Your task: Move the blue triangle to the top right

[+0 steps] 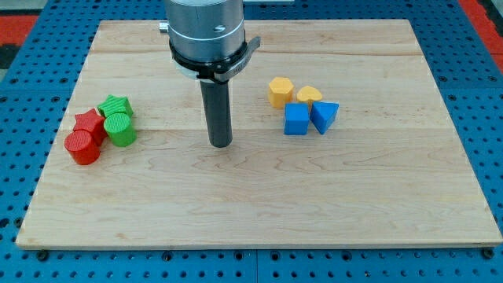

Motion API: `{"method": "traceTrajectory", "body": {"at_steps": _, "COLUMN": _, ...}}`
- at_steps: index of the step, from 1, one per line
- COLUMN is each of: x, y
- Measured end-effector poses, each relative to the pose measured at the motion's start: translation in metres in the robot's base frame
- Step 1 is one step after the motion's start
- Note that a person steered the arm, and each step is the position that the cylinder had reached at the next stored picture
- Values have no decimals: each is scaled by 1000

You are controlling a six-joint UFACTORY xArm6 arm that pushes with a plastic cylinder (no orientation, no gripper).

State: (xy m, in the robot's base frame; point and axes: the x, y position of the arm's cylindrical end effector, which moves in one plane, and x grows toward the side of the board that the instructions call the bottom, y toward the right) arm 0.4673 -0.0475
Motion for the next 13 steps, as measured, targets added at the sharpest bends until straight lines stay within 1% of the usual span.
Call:
{"method": "traceTrajectory", "body": {"at_steps": 1, "x": 0, "y": 0}}
{"method": "traceTrajectory", "body": {"at_steps": 2, "x": 0, "y": 57}}
{"method": "traceTrajectory", "body": {"at_steps": 3, "x": -9, "y": 134}}
{"method": "traceTrajectory", "body": {"at_steps": 4, "x": -36, "y": 156}}
{"method": "traceTrajectory", "body": {"at_steps": 6, "x": -127, "y": 158}}
{"method": "traceTrajectory", "body": {"at_steps": 7, "x": -164, "y": 174}}
{"method": "traceTrajectory", "body": {"at_steps": 9, "x": -129, "y": 177}}
{"method": "traceTrajectory", "body": {"at_steps": 10, "x": -98, "y": 185}}
{"method": "traceTrajectory", "body": {"at_steps": 11, "x": -97, "y": 206}}
{"method": "traceTrajectory", "body": {"at_steps": 12, "x": -71, "y": 236}}
{"method": "traceTrajectory", "body": {"at_steps": 13, "x": -68, "y": 262}}
